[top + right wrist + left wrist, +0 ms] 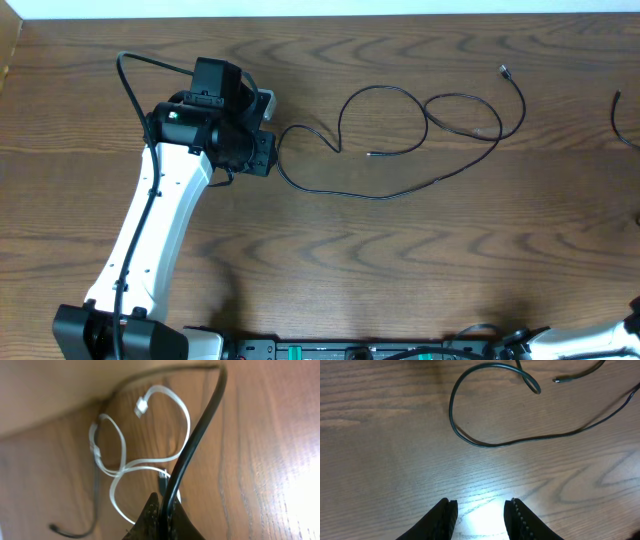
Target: Untangle cables
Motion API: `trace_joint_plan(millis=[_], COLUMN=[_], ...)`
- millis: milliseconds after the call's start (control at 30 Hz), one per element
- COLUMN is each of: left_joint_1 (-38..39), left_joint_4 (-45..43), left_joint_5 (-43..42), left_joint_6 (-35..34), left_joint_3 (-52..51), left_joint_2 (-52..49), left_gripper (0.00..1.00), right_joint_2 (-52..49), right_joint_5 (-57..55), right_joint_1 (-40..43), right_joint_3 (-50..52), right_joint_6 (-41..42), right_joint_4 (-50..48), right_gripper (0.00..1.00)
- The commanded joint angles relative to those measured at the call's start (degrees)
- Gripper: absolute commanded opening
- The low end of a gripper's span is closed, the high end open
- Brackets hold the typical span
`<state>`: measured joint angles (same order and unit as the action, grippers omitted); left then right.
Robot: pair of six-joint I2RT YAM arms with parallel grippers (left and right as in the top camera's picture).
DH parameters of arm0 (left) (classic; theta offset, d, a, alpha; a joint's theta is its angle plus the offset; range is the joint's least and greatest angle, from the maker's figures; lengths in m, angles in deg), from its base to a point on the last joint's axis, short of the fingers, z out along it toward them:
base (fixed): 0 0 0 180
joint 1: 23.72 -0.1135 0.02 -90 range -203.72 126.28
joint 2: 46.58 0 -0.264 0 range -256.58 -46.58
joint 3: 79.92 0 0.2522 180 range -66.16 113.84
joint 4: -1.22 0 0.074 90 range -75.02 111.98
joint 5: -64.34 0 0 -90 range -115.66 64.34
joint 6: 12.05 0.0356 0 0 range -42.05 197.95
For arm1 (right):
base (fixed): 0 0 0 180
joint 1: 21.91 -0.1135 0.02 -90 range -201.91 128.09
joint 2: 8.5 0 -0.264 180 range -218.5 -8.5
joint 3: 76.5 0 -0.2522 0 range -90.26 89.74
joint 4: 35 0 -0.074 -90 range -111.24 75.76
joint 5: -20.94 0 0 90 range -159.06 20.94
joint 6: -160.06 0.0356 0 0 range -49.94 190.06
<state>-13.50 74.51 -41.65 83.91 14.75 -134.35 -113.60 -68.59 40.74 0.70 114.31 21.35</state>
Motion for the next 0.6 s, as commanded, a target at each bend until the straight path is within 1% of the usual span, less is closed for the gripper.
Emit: trace_joint_plan(millis=[0,100,133,167,233,333,367,467,567], left_joint_1=[-0.2,-0.2,-0.2,-0.2,-0.2,-0.2,-0.2,-0.2,-0.2], left_joint_4=[0.0,0.0,0.0,0.0,0.0,0.0,0.0,0.0,0.0], left_joint_5=[0.0,0.0,0.0,0.0,0.0,0.0,0.0,0.0,0.0], left_joint_6=[-0.5,-0.5,-0.5,-0.5,-0.5,-0.5,-0.5,-0.5,-0.5], left_joint_3=[-0.2,-0.2,-0.2,-0.2,-0.2,-0.2,-0.2,-0.2,-0.2], left_joint_2=[-0.2,-0.2,-0.2,-0.2,-0.2,-0.2,-0.2,-0.2,-0.2], left_gripper=[0.37,0.37,0.37,0.37,0.37,0.37,0.37,0.37,0.37], right_joint_2=[-4.1,-6.6,-7.1,-7.2,-7.4,-7.4,-7.4,-7.4,-7.4], right_joint_5=[2.9,4.3,5.2,5.9,8.1,11.3,12.2,16.9,25.6], right_joint_1=[-1.0,-1.3,-1.4,-1.5,-1.5,-1.5,-1.6,-2.0,-3.0], right_joint_3=[-0.2,-0.2,-0.2,-0.2,-0.2,-0.2,-0.2,-0.2,-0.2], right_joint_6=[-4.1,-4.7,-4.7,-4.7,-4.7,-5.4,-5.4,-6.5,-16.3], right_joint_4=[1.1,2.7,3.1,3.1,3.3,3.5,3.9,4.8,3.6], right_gripper=[0.01,0.02,0.08,0.20,0.52,0.94,0.99,0.99,0.99])
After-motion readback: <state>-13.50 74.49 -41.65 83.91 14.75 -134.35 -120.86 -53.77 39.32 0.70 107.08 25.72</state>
